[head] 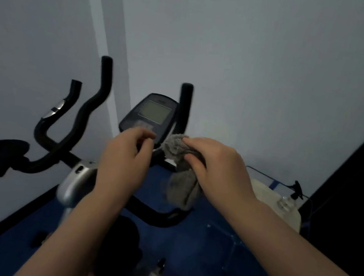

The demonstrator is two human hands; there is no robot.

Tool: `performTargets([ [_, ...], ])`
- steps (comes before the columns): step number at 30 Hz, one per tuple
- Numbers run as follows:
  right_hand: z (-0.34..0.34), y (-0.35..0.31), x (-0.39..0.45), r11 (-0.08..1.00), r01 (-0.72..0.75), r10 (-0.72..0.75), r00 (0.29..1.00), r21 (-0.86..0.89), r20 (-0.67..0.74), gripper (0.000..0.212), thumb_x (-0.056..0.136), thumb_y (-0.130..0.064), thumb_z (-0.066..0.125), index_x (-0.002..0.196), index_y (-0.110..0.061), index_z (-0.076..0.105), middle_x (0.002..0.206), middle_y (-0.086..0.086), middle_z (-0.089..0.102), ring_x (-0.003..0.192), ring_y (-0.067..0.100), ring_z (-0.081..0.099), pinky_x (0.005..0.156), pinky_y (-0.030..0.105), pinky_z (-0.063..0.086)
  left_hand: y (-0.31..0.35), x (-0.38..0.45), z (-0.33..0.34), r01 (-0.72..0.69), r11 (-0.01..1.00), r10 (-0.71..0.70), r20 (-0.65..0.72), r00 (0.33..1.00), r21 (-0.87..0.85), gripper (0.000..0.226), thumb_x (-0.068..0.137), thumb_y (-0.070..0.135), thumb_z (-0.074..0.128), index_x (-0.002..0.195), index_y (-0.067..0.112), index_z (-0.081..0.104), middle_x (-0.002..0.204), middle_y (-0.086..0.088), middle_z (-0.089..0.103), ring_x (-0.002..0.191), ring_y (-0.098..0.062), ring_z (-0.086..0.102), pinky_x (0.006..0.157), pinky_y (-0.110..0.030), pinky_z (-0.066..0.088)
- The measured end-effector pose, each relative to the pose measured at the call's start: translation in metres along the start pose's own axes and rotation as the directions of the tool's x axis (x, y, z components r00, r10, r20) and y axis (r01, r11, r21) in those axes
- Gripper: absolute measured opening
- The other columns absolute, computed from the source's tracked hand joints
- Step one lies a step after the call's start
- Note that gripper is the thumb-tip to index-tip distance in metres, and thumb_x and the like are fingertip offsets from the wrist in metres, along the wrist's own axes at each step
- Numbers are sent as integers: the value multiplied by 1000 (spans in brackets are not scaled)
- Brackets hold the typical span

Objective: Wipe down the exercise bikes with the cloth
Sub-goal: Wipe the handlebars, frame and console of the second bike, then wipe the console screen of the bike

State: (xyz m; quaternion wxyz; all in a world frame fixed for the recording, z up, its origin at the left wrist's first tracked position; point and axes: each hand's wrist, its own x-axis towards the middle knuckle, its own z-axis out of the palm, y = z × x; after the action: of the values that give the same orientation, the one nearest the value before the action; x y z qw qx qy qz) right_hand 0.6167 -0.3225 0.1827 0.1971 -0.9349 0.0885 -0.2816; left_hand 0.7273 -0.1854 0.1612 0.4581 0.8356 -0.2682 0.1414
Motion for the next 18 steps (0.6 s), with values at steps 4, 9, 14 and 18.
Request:
performTargets([
  [4,-50,53,-73,999,-41,40,999,-30,-24,31,87,-14,67,118,-18,67,116,-2,69,103,19,63,87,34,51,74,-47,52,-90,992,97,92,991,-84,19,92,23,51,102,23,67,96,9,66,84,-11,60,74,-33,47],
  [9,-92,132,-168,979,-163,163,987,-121,-11,31,83,-9,70,114,-15,69,111,2,71,100,22,65,83,33,52,135,-119,134,-156,974,192,230,954,-165,18,92,22,52,103,25,66,97,13,64,78,-6,56,69,-30,45],
  [14,-100,206,-226,926,-328,346,935,-185,76,30,89,-13,64,119,-18,66,117,-2,67,107,16,60,88,27,47,146,-172,221,-119,987,156,474,867,-107,19,91,22,51,105,25,64,105,9,65,95,-10,58,77,-33,49],
  [18,-87,262,-239,875,-447,475,867,-186,152,25,93,-14,57,117,-19,66,115,-3,65,105,12,56,89,25,46,120,-177,287,-90,994,30,634,773,63,23,91,21,48,110,21,62,110,4,62,98,-15,58,77,-31,45],
])
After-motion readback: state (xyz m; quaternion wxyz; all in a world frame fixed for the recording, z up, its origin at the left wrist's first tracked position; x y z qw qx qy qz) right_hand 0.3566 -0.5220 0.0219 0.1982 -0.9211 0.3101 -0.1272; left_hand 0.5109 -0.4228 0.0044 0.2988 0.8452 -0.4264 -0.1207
